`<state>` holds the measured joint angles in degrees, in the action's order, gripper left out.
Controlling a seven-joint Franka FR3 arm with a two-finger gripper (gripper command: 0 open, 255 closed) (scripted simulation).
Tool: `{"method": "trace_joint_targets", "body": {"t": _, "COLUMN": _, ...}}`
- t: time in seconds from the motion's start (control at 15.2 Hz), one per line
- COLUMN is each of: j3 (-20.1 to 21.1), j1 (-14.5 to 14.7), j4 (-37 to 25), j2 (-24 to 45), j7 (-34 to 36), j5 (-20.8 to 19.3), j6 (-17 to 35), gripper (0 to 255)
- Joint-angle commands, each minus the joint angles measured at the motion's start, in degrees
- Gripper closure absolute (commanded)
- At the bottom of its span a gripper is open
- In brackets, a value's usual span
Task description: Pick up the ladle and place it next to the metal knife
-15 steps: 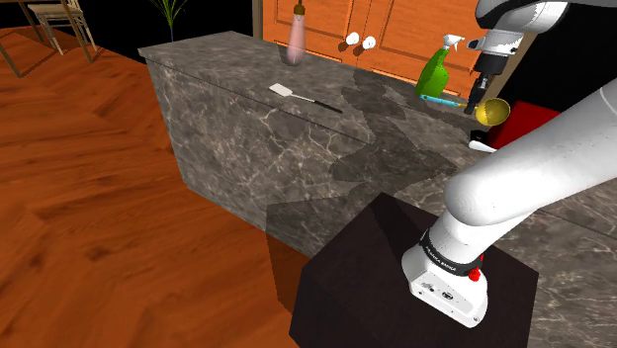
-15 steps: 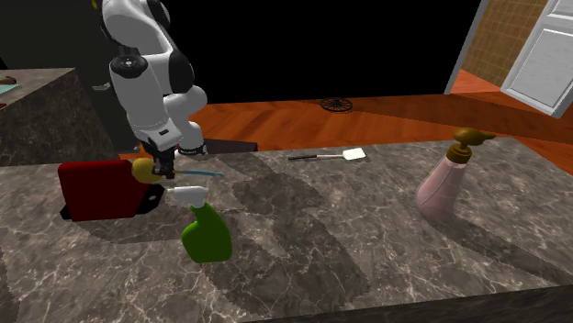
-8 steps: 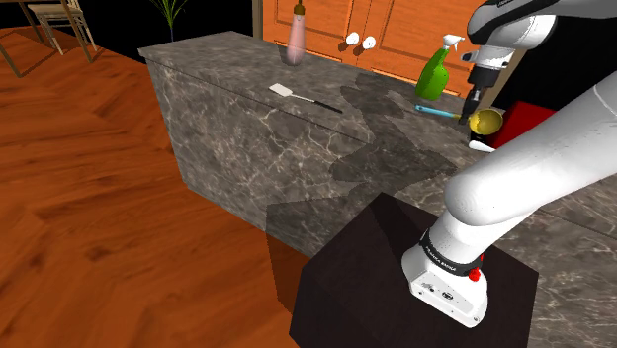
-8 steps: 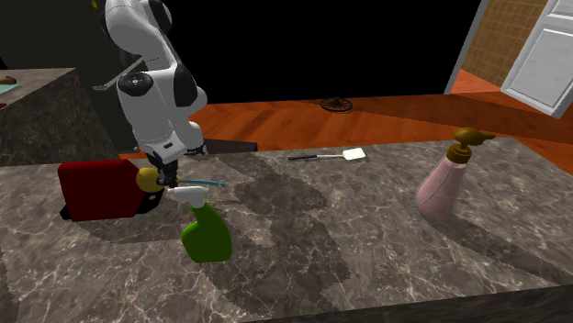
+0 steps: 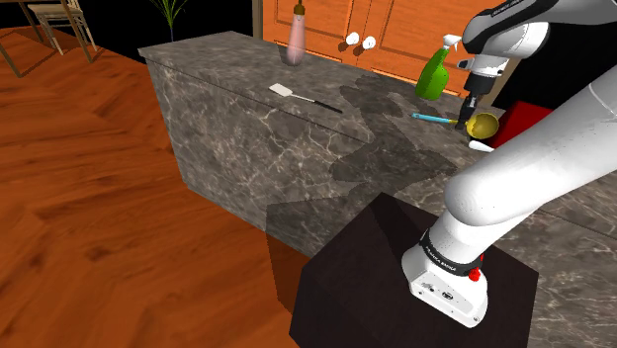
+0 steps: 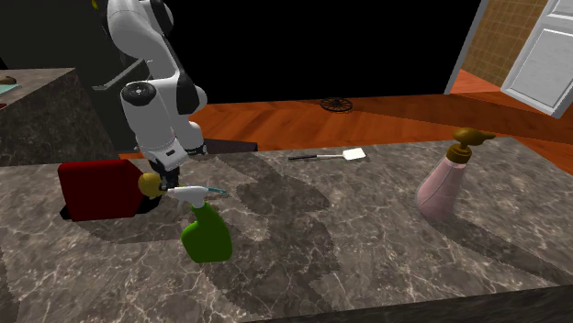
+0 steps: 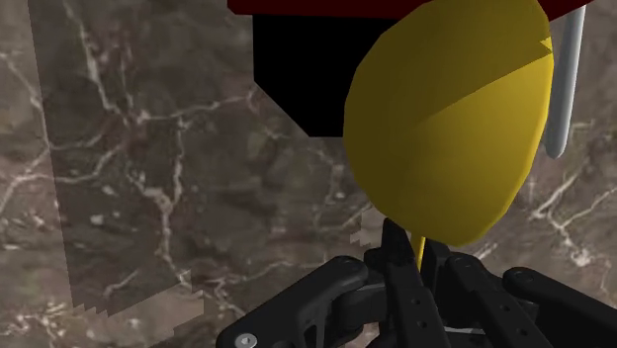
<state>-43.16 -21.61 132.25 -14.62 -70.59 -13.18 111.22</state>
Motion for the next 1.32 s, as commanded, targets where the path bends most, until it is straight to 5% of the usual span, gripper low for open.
{"method": "trace_joint_targets", "body": {"t": 0.0, "j3": -0.10, "j1": 0.00, "j4": 0.18, "j2": 0.24, "j7": -0.03, "j5": 0.06, "j6": 0.06, "gripper": 255}}
{"method": "trace_joint_targets", "body": {"t": 0.2, "j3": -0.09, "j1": 0.00, "j4": 0.18, "j2": 0.24, "j7": -0.04, "j5": 0.07, "j6": 0.06, "gripper": 255}}
{"method": "trace_joint_targets", "body": {"t": 0.26, "j3": -0.10, "j1": 0.00, "j4": 0.15, "j2": 0.26, "j7": -0.05, "j5": 0.08, "j6": 0.04, "gripper": 0}}
{"method": "trace_joint_targets", "body": {"t": 0.59, "j3": -0.09, "j1": 0.00, "j4": 0.18, "j2": 0.24, "j7": -0.04, "j5": 0.07, "j6": 0.06, "gripper": 0}}
{"method": "trace_joint_targets", "body": {"t": 0.86, "j3": 1.27, "j1": 0.32, "j4": -6.19, "j2": -1.04, "j7": 0.18, "j5": 0.34, "j6": -7.44, "gripper": 0}}
{"method": "trace_joint_targets", "body": {"t": 1.25, "j3": 1.26, "j1": 0.32, "j4": -6.19, "j2": -1.04, "j7": 0.18, "j5": 0.34, "j6": -7.44, "gripper": 0}}
